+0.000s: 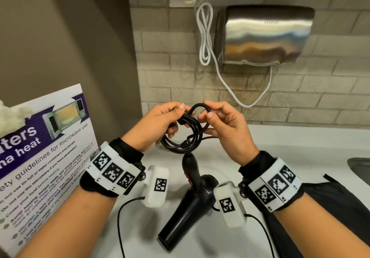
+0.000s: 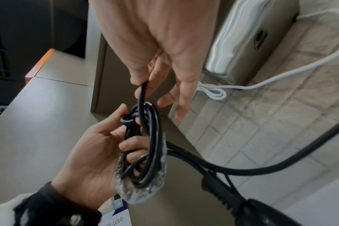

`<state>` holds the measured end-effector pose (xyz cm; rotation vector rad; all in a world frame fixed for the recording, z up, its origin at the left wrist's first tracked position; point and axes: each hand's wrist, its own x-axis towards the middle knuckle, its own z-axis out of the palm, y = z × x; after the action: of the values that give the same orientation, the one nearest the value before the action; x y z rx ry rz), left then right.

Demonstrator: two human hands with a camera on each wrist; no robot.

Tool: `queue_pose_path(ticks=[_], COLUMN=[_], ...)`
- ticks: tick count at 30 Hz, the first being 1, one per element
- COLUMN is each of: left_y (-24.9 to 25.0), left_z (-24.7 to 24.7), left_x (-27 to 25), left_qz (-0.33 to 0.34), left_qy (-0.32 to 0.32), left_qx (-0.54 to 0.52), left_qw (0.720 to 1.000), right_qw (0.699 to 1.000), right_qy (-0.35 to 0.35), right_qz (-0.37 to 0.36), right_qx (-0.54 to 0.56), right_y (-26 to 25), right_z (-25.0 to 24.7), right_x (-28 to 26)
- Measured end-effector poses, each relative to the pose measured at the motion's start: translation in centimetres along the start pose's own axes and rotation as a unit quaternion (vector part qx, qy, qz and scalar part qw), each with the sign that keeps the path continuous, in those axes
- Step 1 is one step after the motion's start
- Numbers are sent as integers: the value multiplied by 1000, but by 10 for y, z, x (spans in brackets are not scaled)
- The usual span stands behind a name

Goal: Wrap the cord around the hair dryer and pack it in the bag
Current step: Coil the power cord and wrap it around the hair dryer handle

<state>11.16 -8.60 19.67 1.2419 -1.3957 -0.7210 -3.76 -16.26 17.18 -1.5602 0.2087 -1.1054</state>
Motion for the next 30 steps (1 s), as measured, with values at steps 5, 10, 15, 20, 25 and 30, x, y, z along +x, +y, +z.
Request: queue_pose_path(ticks=[5,10,15,20,25,30], left_y=[-4,-7,-10,-9,-5,-5], left_z=[-6,-12,-10,-3,5,8], left_x=[-1,-2,-3,-3,-1,-5], left_qz=[9,28,19,-13,-20,9], left_qy=[-30,-42,-54,-46,-45,-28], left_qx=[-12,3,-33,-67,-73,-18], left_qw=[999,999,998,997,996,999], right_qw=[999,999,998,992,990,987], right_qy=[41,43,-36,-109,-88,-81], right_qz=[10,0,-10,-30,-92,-93], right_qx=[12,14,50,46,-57,-103], right_y=[-3,-3,0,6,16,27], right_z=[2,2,1,2,4,4], right_x=[0,-1,-5,-4,1,0])
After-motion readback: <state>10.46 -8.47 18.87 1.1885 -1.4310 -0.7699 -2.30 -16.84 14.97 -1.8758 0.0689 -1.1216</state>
